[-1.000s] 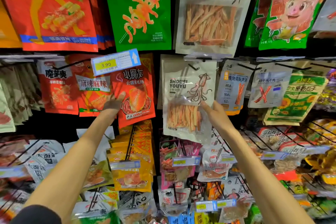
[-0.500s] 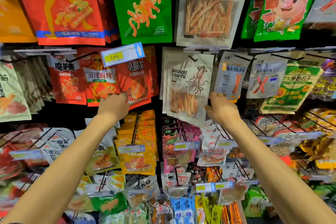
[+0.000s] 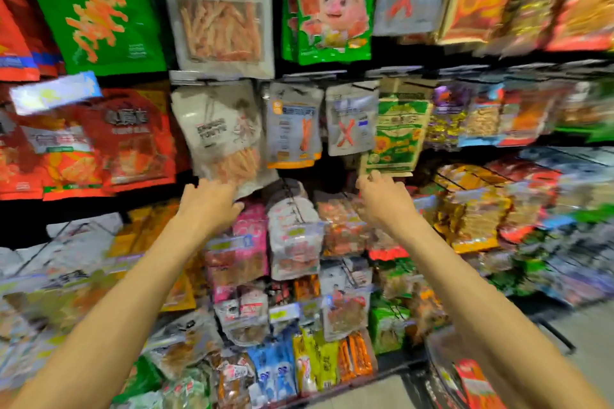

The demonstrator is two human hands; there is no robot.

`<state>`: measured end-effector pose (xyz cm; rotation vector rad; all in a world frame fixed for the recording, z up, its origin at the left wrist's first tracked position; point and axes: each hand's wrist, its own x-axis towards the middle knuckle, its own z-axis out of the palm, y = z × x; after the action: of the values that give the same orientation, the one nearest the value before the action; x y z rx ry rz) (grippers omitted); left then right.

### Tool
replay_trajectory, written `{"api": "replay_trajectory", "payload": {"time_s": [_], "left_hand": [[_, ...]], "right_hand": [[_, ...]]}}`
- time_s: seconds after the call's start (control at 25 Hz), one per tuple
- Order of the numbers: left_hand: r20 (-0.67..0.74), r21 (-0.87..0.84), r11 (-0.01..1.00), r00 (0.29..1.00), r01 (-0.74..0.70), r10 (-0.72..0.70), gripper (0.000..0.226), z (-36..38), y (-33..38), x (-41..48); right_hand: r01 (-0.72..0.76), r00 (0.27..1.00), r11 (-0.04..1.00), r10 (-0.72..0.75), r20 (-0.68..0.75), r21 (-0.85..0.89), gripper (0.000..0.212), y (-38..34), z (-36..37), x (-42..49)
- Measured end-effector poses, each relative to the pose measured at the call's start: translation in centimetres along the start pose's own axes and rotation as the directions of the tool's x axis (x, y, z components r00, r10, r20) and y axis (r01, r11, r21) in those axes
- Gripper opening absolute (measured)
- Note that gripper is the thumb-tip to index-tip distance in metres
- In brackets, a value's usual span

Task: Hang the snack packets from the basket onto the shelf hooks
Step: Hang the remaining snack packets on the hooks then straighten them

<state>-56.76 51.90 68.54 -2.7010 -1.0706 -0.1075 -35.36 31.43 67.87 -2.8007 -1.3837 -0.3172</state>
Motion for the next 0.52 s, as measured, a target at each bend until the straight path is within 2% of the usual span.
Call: {"api": "replay_trajectory", "payload": {"time_s": [0.28,0.52], "left_hand": [[0.085,-0.052,0.982,0.979,-0.184,0.188,0.046,-1.6,20.6,-0.5],[0.071,-0.086,0.941,0.94,-0.328,0.334,0.044,-4.6,33.4,1.8]], "right_hand": [[-0.126,0.991,0.991,0.128,0.046,-0.053,0.048,18.1,1.4,-8.8],[-0.261,0.96,0.965,0.263,0.098,-0.032,0.056,29.4,1.8,-11.8]]}}
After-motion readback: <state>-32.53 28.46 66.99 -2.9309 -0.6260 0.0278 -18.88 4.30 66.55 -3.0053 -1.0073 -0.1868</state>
